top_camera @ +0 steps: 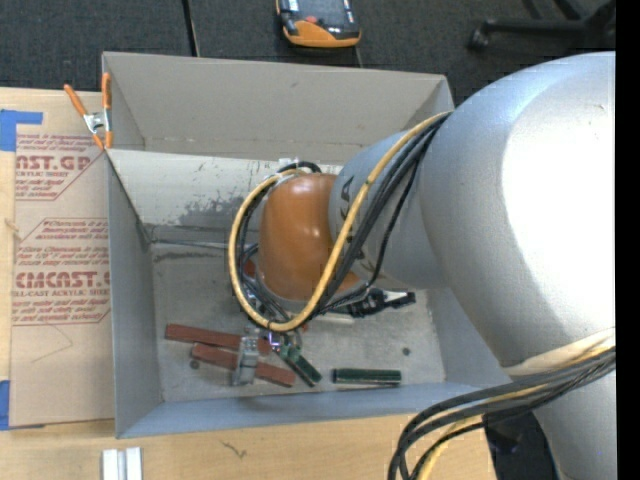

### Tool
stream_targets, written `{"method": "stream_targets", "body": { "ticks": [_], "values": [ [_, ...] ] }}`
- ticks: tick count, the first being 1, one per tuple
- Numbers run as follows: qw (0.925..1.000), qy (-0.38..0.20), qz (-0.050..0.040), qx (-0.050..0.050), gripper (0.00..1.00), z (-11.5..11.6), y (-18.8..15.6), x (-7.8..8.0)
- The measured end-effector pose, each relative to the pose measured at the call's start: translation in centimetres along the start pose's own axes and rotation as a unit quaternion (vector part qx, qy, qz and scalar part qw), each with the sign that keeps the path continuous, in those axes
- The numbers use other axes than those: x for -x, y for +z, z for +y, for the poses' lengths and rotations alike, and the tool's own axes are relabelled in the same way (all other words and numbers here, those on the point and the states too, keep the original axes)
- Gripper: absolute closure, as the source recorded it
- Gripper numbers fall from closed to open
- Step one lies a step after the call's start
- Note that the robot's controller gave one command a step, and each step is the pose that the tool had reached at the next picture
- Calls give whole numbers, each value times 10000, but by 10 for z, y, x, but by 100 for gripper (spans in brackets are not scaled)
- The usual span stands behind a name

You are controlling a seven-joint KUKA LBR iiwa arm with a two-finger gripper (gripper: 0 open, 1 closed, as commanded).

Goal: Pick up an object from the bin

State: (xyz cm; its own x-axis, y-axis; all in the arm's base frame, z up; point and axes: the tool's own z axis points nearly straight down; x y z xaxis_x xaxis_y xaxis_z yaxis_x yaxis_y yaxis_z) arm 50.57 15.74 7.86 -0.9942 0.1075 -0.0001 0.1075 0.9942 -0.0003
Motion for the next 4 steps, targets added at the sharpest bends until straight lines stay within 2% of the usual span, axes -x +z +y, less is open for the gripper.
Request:
{"method": "stream_targets", "body": {
  "ticks": [1, 4],
  "values": [
    [9954, 961, -13, 23, 100, -14, 8, -15],
    [9954, 961, 16, 0, 100, -15, -5, -17]
  ]
}}
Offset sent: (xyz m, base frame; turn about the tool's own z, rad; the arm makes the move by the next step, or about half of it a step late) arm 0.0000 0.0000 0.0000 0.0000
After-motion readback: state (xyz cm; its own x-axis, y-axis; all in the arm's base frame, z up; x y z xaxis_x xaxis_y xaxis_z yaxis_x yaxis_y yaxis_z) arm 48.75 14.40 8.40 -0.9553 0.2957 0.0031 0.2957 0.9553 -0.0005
